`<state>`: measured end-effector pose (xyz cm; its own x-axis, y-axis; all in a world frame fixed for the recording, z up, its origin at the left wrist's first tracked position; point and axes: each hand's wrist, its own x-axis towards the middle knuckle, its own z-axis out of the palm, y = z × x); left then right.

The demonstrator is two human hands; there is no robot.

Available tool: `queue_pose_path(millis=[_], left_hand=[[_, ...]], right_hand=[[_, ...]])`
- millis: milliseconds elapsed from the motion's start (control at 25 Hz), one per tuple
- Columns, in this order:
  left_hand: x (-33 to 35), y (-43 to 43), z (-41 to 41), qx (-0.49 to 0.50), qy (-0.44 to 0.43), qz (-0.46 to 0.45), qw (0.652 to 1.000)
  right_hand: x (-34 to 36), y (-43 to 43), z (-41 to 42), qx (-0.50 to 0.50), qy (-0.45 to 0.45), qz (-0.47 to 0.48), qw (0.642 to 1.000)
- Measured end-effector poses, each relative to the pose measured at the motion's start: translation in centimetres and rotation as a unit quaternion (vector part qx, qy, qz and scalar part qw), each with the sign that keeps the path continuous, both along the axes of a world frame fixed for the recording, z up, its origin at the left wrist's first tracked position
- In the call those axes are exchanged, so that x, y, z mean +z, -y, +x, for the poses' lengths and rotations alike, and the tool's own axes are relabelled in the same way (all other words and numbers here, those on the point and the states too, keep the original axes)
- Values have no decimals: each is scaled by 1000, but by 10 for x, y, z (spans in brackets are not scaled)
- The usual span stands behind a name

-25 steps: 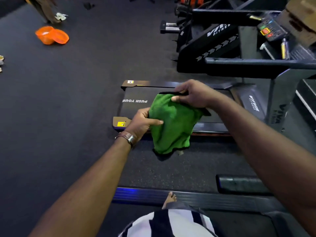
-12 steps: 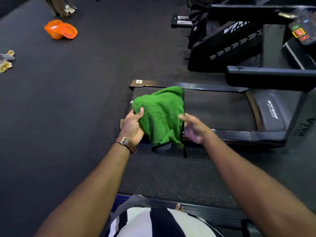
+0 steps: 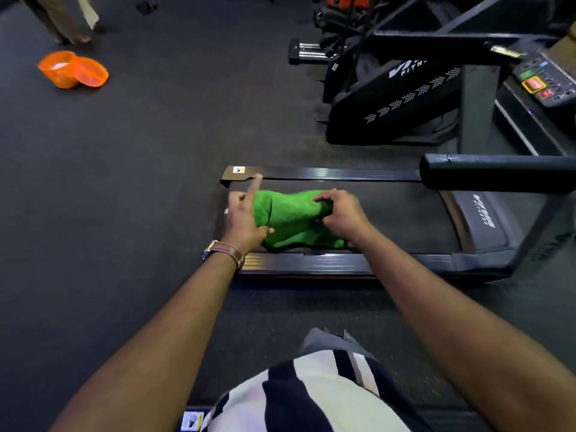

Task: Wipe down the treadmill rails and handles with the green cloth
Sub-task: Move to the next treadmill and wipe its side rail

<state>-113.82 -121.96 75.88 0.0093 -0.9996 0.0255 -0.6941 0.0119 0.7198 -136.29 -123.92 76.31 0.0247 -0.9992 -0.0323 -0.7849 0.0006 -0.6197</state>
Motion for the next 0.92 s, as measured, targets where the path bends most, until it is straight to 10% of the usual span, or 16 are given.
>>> queue_pose_path(millis=[120, 280, 360, 680, 800, 920], left_hand=[[-6, 68, -5, -33, 44, -111, 992], [-22, 192, -31, -142, 6, -157, 977], [-23, 260, -54, -203, -30, -111, 973], [-15, 510, -194, -202, -4, 64, 977], [9, 564, -235, -129, -195, 202, 951], [26, 607, -277, -105, -404, 335, 845]], right_hand=[[-13, 63, -11, -58, 0, -56, 997], [-20, 183, -48, -136, 387, 49, 911], [-24, 258, -67, -181, 420, 54, 888], [-11, 442, -130, -241, 124, -211, 939], [-4, 479, -144, -158, 37, -260, 952], [-5, 509, -175, -153, -150, -305, 928]])
